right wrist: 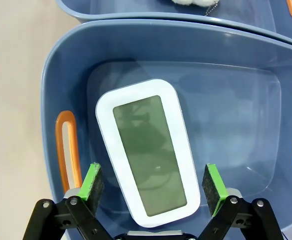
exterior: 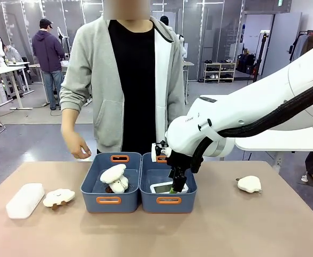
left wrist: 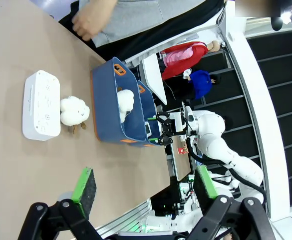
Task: Sort the digital clocks into the basket.
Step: Pick up the Digital clock from the table and place it into the empty Plastic storage basket.
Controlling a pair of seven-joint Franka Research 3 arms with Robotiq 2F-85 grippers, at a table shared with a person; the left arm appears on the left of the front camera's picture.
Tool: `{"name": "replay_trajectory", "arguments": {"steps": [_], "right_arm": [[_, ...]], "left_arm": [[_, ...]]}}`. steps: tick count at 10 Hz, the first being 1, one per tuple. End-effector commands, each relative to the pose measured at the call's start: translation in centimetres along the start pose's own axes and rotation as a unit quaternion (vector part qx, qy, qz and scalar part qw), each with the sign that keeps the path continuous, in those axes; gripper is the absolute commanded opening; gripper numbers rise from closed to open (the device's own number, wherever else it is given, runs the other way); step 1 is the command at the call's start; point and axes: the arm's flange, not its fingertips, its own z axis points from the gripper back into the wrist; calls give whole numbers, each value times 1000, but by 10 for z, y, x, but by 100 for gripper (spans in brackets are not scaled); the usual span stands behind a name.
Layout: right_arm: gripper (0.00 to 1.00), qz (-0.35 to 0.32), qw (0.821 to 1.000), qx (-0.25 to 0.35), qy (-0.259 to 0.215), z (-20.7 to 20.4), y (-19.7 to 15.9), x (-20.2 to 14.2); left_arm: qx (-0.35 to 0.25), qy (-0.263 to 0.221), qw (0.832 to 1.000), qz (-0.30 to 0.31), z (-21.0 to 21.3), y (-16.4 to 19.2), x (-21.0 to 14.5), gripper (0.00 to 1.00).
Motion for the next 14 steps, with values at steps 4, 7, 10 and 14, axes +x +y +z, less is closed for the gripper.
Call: {"name": "replay_trajectory", "arguments": {"steps": [4,7,10,14], "right_arm": [[100,-12,1000,7,-21,67,31,3],[100,-92,981,32,-169,118,52,-57],[100,-248,909,88,-324,154,64,-156],[100,-451,790,133,-393,197,90,-275]], "left_arm": [[-8,0,1000,-12,2,0,1,100],[-8,0,1000,-12,2,0,1,100],[-8,0,1000,-12,2,0,1,100],[-8,0,1000,-12,2,0,1,100]]}}
